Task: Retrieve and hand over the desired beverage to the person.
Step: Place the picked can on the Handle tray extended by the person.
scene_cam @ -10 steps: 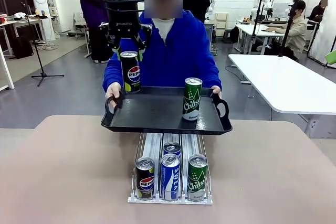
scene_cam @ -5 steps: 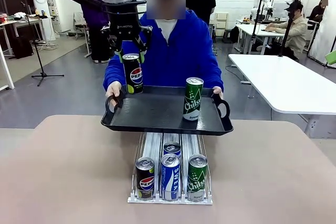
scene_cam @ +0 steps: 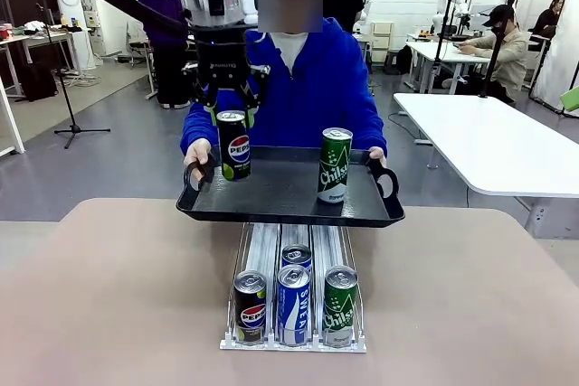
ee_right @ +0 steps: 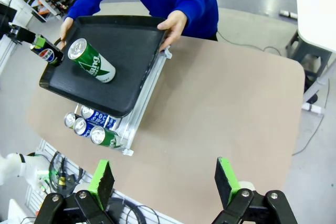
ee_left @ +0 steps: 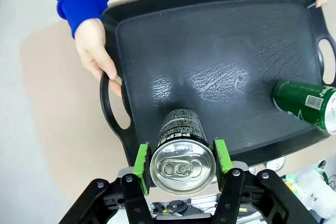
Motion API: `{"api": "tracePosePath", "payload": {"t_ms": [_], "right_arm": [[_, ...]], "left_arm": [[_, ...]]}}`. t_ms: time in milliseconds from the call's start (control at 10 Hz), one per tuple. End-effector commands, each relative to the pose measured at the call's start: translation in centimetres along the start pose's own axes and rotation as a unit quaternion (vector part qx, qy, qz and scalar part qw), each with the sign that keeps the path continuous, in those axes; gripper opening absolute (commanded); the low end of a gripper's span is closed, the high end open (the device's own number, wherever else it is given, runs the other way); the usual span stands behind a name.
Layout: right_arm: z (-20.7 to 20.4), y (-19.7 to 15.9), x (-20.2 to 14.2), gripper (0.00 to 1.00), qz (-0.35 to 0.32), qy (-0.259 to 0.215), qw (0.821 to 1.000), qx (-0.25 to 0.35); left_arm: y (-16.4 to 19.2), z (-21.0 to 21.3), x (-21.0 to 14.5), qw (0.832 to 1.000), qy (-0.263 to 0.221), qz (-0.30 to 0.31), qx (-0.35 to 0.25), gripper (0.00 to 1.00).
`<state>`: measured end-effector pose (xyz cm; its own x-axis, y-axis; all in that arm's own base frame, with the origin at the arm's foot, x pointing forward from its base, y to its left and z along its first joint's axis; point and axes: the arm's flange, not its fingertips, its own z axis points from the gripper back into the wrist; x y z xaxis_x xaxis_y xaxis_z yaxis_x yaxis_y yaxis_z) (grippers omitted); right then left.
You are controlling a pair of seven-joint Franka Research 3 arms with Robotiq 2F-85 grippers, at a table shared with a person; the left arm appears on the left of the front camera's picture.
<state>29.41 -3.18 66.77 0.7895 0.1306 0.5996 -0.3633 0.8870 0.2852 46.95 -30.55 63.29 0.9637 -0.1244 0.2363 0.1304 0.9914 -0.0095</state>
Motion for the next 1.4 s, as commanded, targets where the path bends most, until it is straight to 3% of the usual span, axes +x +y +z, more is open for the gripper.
{"api": "tracePosePath", "payload": {"t_ms": [0, 600, 700, 800, 1300], "right_arm": [[0.1, 0.0, 0.4, 1.00, 0.000, 0.008, 1.000, 0.000], [0.1, 0.0, 0.4, 1.00, 0.000, 0.008, 1.000, 0.000], [0.1, 0.0, 0.4, 1.00, 0.000, 0.008, 1.000, 0.000], [0.1, 0.0, 0.4, 1.00, 0.000, 0.008, 1.000, 0.000], [0.1, 0.0, 0.4, 1.00, 0.000, 0.008, 1.000, 0.000]], "left_arm": [[0.4, -1.0, -0.1, 1.000, -0.007, -0.018, 0.008, 0.58], [0.5, -2.9, 0.5, 1.000, 0.021, -0.022, 0.003, 0.58], [0.4, -2.9, 0.5, 0.999, 0.023, -0.025, 0.001, 0.62], [0.5, -2.8, 0.4, 0.999, 0.020, -0.031, -0.004, 1.00], [0.8, -2.4, 0.4, 0.999, 0.021, -0.032, -0.004, 1.00]]}}
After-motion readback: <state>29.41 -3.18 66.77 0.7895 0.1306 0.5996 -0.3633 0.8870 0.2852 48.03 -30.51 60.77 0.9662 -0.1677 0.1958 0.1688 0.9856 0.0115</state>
